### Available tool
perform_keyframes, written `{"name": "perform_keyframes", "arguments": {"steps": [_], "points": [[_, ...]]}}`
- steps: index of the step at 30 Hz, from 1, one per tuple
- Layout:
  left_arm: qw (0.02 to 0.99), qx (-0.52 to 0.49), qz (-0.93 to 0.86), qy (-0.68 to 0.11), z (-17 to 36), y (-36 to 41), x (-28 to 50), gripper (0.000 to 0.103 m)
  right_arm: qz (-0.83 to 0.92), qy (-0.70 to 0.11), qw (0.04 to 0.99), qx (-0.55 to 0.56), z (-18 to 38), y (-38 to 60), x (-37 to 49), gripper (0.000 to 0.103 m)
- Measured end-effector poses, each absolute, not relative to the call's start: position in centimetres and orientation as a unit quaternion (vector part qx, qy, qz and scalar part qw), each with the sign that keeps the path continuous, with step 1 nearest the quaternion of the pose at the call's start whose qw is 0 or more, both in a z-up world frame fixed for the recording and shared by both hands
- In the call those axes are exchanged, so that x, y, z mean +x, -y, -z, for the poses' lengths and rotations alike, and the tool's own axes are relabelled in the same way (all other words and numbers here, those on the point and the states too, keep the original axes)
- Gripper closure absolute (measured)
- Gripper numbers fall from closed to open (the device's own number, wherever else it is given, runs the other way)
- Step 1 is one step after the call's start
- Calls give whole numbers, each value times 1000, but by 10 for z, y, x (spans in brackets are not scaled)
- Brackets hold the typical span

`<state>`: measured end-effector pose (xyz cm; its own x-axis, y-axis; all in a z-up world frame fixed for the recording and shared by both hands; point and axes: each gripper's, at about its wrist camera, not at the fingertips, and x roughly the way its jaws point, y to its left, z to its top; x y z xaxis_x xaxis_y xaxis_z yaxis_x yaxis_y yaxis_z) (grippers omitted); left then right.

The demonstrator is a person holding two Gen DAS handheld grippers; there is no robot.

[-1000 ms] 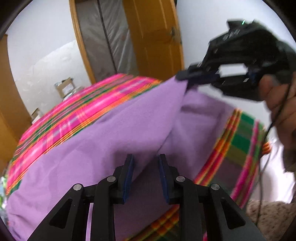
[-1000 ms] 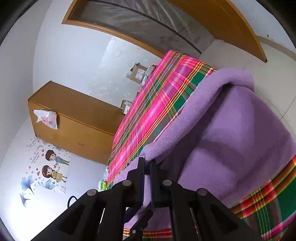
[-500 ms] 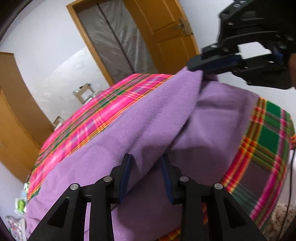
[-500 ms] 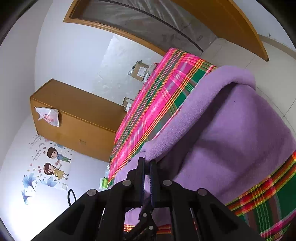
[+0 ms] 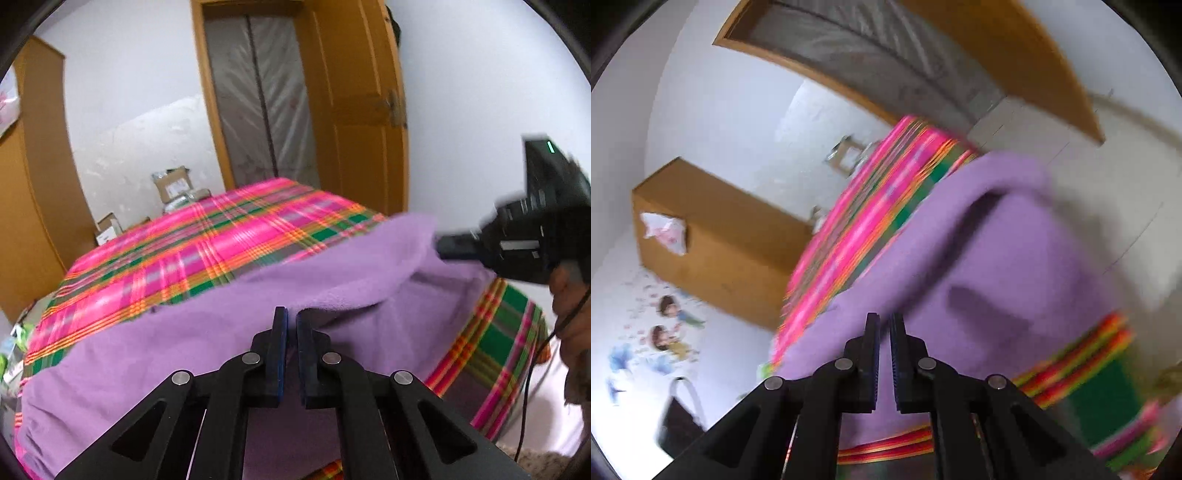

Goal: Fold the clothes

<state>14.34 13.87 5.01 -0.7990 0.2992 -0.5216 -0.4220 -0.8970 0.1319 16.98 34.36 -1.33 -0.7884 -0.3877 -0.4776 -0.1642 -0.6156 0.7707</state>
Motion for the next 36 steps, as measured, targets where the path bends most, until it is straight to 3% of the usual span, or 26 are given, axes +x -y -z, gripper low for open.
{"name": "perform_keyframes", "arguments": {"steps": [6,8,11,20,24,26,29,34,36], "points": [[183,-243,-947,-103,-64,-128,138,98,834,452,-18,315,27,-392,173,88],[181,-238,-949,-100,-70,-127,133,98,826,458,-15,328,34,-401,164,86],[180,-227,-953,-93,-81,-127,128,98,800,496,10,339,44,-410,146,74],[152,-193,-966,-82,-105,-114,115,98,798,504,3,331,35,-422,105,67],[148,-207,-963,-86,-100,-113,107,99,821,453,-16,346,21,-417,85,91],[160,-220,-958,-91,-92,-115,106,99,829,443,-14,341,11,-414,79,97],[191,-247,-943,-112,-77,-123,109,98,848,424,-21,319,-7,-416,83,98],[250,-285,-913,-151,-52,-142,121,77,881,372,-32,291,-35,-403,89,98],[264,-295,-902,-172,-42,-153,127,77,882,370,-34,289,-36,-403,90,98]]}}
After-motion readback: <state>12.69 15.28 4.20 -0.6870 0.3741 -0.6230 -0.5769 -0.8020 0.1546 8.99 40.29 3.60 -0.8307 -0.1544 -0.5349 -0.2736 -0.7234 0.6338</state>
